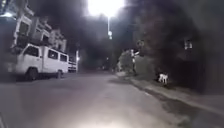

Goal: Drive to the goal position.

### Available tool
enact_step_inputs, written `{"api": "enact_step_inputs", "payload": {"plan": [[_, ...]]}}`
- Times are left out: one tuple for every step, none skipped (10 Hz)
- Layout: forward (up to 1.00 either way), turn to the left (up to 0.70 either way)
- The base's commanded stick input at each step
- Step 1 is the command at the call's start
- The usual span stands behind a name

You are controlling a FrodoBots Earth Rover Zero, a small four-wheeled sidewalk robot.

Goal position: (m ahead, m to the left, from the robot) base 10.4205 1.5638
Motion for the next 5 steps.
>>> {"api": "enact_step_inputs", "payload": {"plan": [[0.70,0.00],[0.70,0.00],[0.70,0.00],[0.70,0.00],[0.70,-0.27]]}}
